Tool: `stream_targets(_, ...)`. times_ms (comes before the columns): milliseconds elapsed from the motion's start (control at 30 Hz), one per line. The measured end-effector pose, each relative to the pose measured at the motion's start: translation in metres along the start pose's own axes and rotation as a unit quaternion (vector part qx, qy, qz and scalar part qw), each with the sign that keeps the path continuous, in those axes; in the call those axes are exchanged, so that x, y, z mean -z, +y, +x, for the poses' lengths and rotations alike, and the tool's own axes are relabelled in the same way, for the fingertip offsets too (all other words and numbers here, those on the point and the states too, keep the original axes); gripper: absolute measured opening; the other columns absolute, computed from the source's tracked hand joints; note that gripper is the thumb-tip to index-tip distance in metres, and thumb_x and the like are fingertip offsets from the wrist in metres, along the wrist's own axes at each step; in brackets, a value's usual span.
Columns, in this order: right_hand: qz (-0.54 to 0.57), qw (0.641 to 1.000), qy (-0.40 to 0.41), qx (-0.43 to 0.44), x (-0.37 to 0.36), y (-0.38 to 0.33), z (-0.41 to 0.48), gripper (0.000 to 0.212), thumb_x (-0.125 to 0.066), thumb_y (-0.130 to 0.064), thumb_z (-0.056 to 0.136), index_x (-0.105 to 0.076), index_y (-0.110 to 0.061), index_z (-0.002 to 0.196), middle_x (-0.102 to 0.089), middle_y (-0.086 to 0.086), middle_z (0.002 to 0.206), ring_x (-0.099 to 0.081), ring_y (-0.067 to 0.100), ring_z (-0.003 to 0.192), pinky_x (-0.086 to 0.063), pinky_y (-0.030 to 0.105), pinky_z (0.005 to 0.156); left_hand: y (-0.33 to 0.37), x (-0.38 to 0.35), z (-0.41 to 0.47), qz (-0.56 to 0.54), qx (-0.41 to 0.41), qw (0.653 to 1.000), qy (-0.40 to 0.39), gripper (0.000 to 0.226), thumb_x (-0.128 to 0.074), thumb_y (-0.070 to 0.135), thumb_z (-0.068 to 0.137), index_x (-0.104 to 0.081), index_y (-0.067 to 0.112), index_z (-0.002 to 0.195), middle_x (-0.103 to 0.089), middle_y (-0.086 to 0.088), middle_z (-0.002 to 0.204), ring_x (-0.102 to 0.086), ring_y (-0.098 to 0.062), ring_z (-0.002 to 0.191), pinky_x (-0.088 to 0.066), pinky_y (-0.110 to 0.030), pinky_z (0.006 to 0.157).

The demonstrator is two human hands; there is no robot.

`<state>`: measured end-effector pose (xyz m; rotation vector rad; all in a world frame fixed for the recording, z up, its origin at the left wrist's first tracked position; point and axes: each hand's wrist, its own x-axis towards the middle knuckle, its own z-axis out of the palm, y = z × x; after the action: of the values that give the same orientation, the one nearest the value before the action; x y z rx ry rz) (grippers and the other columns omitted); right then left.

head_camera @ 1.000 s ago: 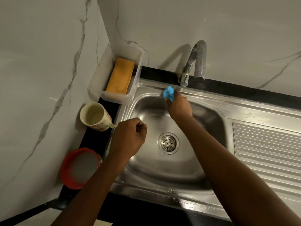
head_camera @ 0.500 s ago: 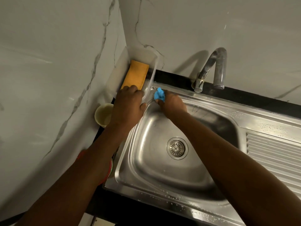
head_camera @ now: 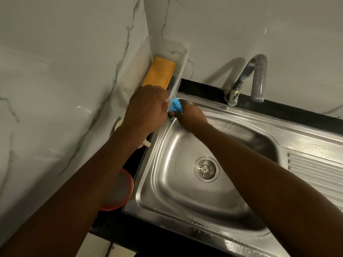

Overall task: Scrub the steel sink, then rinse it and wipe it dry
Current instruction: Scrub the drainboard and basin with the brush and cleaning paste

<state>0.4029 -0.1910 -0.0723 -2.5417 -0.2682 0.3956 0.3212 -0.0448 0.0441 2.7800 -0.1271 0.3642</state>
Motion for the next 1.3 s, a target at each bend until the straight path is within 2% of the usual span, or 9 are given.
stream_targets(167,0.017,0.997,-0.06,0.053,-0.036,0.02,-0.077,0.065,-0.055,-0.055,0.101,-0.035,-0.027,0.157,-0.065,0.009,0.133,-0.067,0.023,0.111,-0.057,0.037,0.091,0.0,0.005,0.002,-0.003,-0.008,1.0,0.007,0.009,-0.072,0.01,0.091,-0.071,0.005,0.083,-0.07,-0.012,0.077,-0.063,-0.029,0.071,-0.042,-0.035,0.067)
stream_targets(267,-0.016,0.996,-0.067,0.065,-0.052,0.024,-0.106,0.069,-0.049,-0.065,0.099,-0.029,-0.034,0.158,-0.068,0.011,0.126,-0.068,0.027,0.104,-0.059,0.044,0.087,-0.003,0.005,0.002,-0.001,-0.012,1.0,0.002,0.017,-0.071,0.011,0.091,-0.065,0.008,0.075,-0.065,-0.011,0.07,-0.06,-0.029,0.065,-0.037,-0.033,0.064)
stream_targets(400,-0.032,0.996,-0.055,0.065,-0.038,0.025,-0.069,0.066,-0.053,-0.055,0.102,-0.029,-0.03,0.158,-0.067,0.01,0.127,-0.068,0.02,0.101,-0.054,0.031,0.079,-0.005,0.006,0.001,-0.01,-0.004,1.0,0.001,0.023,-0.072,0.01,0.091,-0.062,0.008,0.07,-0.062,-0.011,0.065,-0.057,-0.027,0.06,-0.035,-0.033,0.063)
stream_targets(500,-0.045,0.998,-0.002,0.043,-0.018,0.015,-0.021,0.058,-0.056,-0.05,0.102,-0.04,-0.025,0.152,-0.068,0.007,0.12,-0.065,0.016,0.095,-0.051,0.031,0.076,-0.003,0.006,0.001,-0.016,-0.009,1.0,0.005,0.032,-0.072,0.011,0.092,-0.052,0.018,0.068,-0.056,-0.004,0.064,-0.05,-0.021,0.061,-0.032,-0.032,0.065)
stream_targets(700,-0.013,1.0,0.006,-0.026,0.002,-0.002,0.023,0.052,-0.059,-0.048,0.1,-0.051,-0.019,0.142,-0.066,0.003,0.118,-0.054,0.012,0.092,-0.044,0.032,0.078,-0.007,0.005,0.0,-0.011,-0.015,1.0,0.007,0.012,-0.074,0.011,0.091,-0.074,0.002,0.083,-0.07,-0.016,0.075,-0.065,-0.031,0.068,-0.044,-0.035,0.066)
stream_targets(800,0.039,0.999,0.007,-0.004,-0.015,0.003,-0.006,0.056,-0.059,-0.05,0.1,-0.047,-0.022,0.148,-0.067,0.001,0.119,-0.059,0.011,0.093,-0.053,0.032,0.082,-0.007,0.005,0.0,-0.005,-0.023,1.0,0.002,0.013,-0.07,0.013,0.093,-0.076,0.003,0.087,-0.071,-0.017,0.078,-0.066,-0.033,0.072,-0.044,-0.035,0.067)
stream_targets(933,0.039,0.997,-0.047,0.042,-0.046,0.016,-0.083,0.062,-0.055,-0.055,0.101,-0.039,-0.028,0.154,-0.07,0.009,0.125,-0.07,0.023,0.101,-0.06,0.04,0.086,-0.01,0.0,-0.001,0.002,-0.021,1.0,-0.015,0.015,-0.067,0.017,0.095,-0.073,0.005,0.087,-0.07,-0.014,0.078,-0.066,-0.032,0.072,-0.05,-0.041,0.066)
stream_targets(1067,-0.022,0.992,-0.103,0.066,-0.068,0.01,-0.158,0.063,-0.046,-0.064,0.102,-0.028,-0.038,0.156,-0.072,0.013,0.113,-0.071,0.031,0.088,-0.06,0.044,0.076,-0.008,-0.013,-0.012,-0.017,-0.003,1.0,-0.02,0.013,-0.071,0.016,0.092,-0.075,0.004,0.089,-0.072,-0.014,0.082,-0.067,-0.034,0.074,-0.052,-0.041,0.071)
stream_targets(1300,-0.035,0.996,-0.059,0.047,-0.061,0.013,-0.124,0.067,-0.047,-0.065,0.101,-0.029,-0.035,0.158,-0.07,0.014,0.116,-0.07,0.031,0.093,-0.059,0.043,0.078,-0.005,-0.025,-0.03,-0.01,0.02,0.999,-0.034,0.013,-0.073,0.016,0.094,-0.076,0.003,0.095,-0.074,-0.015,0.088,-0.068,-0.033,0.083,-0.055,-0.044,0.077)
